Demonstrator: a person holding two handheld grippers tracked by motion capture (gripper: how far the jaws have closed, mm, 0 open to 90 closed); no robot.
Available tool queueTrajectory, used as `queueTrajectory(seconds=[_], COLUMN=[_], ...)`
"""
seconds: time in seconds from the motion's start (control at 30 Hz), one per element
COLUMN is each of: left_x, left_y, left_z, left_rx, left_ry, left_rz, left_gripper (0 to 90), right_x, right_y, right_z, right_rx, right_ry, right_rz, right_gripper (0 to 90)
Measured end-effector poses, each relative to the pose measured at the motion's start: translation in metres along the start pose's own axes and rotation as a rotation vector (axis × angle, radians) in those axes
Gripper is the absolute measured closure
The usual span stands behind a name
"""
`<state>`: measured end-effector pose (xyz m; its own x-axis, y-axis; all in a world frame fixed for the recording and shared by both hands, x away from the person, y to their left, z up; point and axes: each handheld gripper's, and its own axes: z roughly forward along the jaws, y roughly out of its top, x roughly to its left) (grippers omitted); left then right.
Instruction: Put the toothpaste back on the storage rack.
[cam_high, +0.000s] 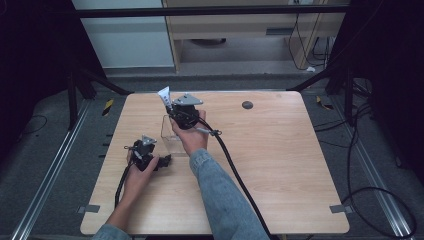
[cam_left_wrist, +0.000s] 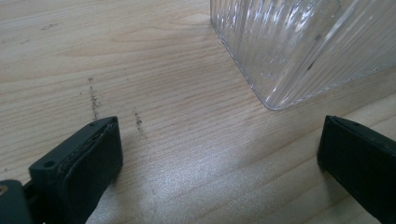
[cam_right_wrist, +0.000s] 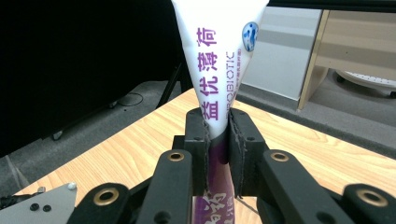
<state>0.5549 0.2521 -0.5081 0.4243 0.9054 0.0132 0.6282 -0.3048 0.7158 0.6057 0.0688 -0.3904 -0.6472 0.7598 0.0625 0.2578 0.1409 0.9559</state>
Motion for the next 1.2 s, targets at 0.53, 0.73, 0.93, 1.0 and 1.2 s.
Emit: queueTrajectory(seconds=[0.53,0.73,0.93,1.0,1.2], left_x=[0.0,0.0,0.0,0.0,0.0], left_y=[0.0,0.0,0.0,0.0,0.0], left_z=[0.0,0.0,0.0,0.0,0.0], left_rx=[0.0,0.002,0.001,0.002,0.0], left_ry=[0.0,0.0,-0.001,0.0,-0.001], left_rz=[0.001,0.003,0.002,0.003,0.0], left_gripper=[0.0,0.0,0.0,0.0,0.0], right_x=[0.003,0.008,0.01,0.01,0.015], right_y=[-0.009,-0.015,-0.021,-0.024,-0.026], right_z=[0.002,0.007,0.007,0.007,0.007], right_rx=[0.005,0.02,0.031,0.031,0.048], right_ry=[-0.005,-0.01,-0.02,-0.023,-0.03], right_rz=[0.002,-0.003,0.005,0.009,0.001], right_gripper=[79.0,79.0,79.0,79.0,78.8])
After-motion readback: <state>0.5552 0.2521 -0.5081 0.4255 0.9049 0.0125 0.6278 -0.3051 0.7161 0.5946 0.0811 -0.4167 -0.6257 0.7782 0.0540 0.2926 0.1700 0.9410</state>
